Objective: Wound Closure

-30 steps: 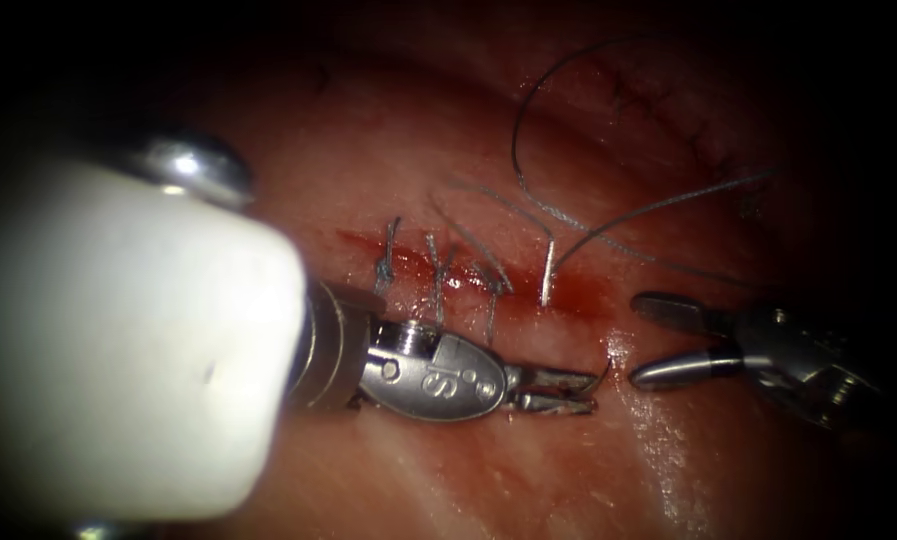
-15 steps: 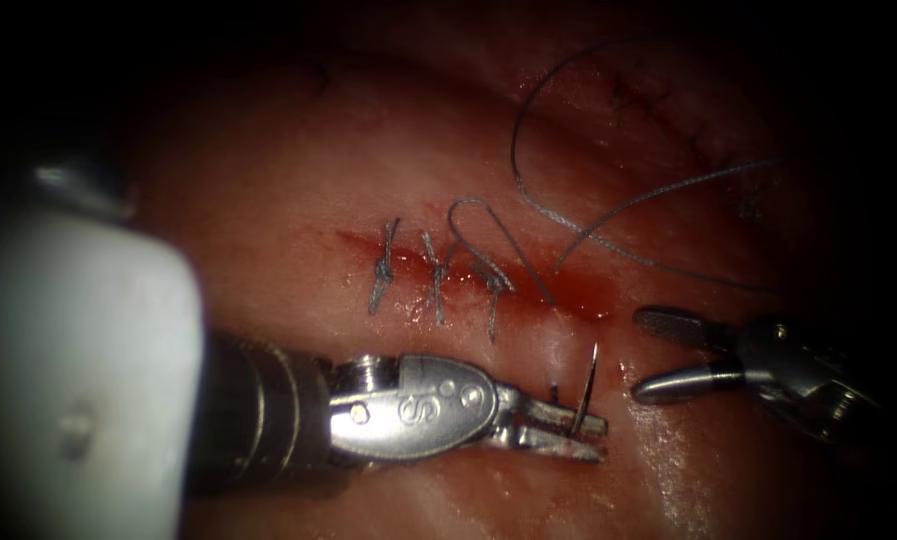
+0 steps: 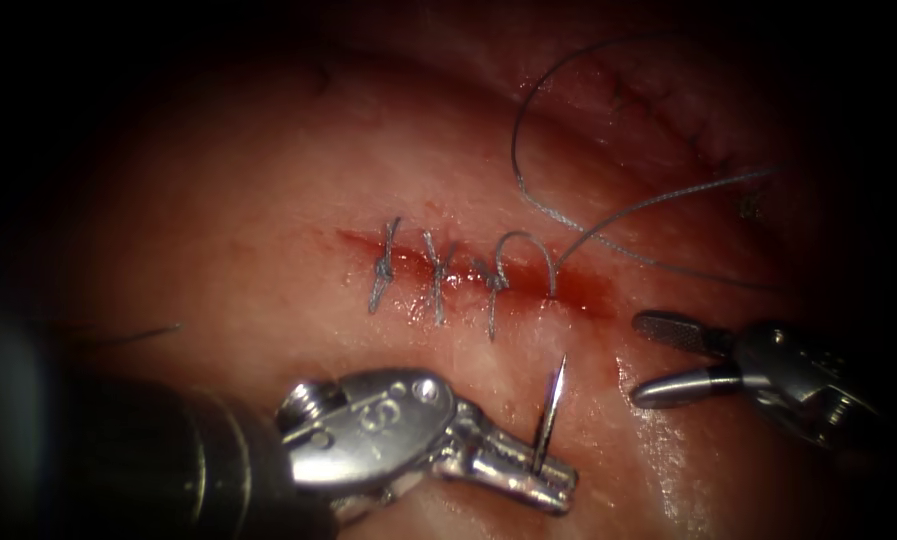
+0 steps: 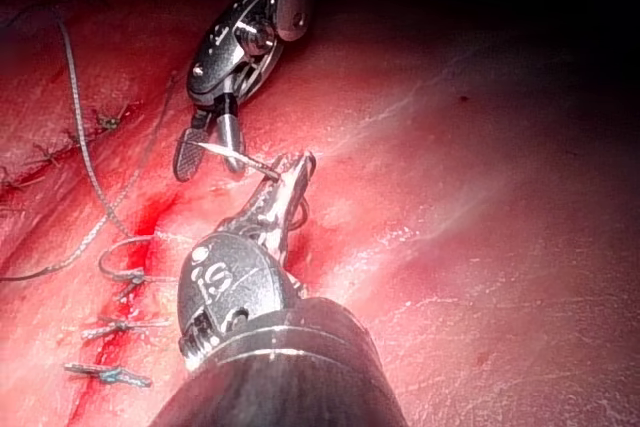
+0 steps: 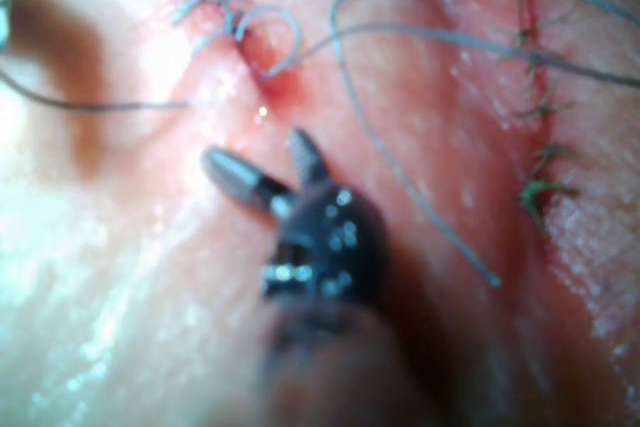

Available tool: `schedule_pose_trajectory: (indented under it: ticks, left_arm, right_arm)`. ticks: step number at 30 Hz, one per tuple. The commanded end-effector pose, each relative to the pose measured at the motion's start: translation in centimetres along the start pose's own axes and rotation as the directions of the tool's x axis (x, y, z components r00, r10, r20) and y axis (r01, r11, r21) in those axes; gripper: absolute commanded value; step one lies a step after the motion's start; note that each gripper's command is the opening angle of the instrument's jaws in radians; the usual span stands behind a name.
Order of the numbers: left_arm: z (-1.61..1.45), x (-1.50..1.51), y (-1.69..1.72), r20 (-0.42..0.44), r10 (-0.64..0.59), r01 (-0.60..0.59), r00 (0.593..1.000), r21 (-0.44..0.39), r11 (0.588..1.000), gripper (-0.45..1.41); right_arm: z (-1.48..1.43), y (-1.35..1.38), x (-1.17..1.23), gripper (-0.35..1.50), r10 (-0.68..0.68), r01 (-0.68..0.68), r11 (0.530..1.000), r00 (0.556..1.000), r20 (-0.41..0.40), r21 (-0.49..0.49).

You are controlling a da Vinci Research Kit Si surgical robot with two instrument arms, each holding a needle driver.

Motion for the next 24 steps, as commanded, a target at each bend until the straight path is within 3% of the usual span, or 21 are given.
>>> schedule_pose_trajectory:
  ticks: [1,14,16,17,18,20,23,24]
  left_arm:
    - [0.03,-0.06,0.00,-0.005,-0.002,0.002,1.000,-0.009,1.000,-0.45]
    - [-0.15,0.56,0.35,-0.054,0.005,-0.009,0.999,-0.071,0.997,-0.45]
    - [-0.18,0.63,0.37,-0.062,0.088,-0.092,0.994,-0.073,0.993,-0.45]
    - [-0.24,0.74,0.35,-0.073,0.184,-0.189,0.980,-0.065,0.980,-0.45]
    - [-0.24,0.74,0.35,-0.073,0.184,-0.189,0.980,-0.065,0.980,-0.45]
    - [-0.37,0.92,0.28,-0.066,0.336,-0.335,0.940,0.031,0.942,-0.45]
    - [-0.51,1.07,0.17,-0.026,0.450,-0.445,0.892,0.120,0.888,-0.45]
    - [-0.62,1.17,0.06,0.021,0.517,-0.511,0.856,0.185,0.839,-0.45]
  right_arm:
    - [0.09,0.00,-0.06,1.26,0.004,-0.004,1.000,1.000,0.000,0.004]
    - [0.12,-0.02,-0.13,1.25,0.021,-0.021,1.000,1.000,0.004,0.007]
    - [0.13,-0.03,-0.13,1.25,0.021,-0.021,1.000,1.000,0.004,0.007]
    - [0.14,-0.03,-0.13,1.25,0.021,-0.021,1.000,1.000,0.004,0.006]
    - [0.14,-0.03,-0.13,1.25,0.021,-0.021,1.000,1.000,0.004,0.006]
    - [0.17,-0.06,-0.13,1.23,0.020,-0.020,1.000,1.000,0.003,0.005]
    - [0.20,-0.10,-0.13,1.23,0.009,-0.009,1.000,1.000,0.006,0.005]
    - [0.21,-0.13,-0.12,1.23,-0.026,0.026,1.000,1.000,0.006,0.006]
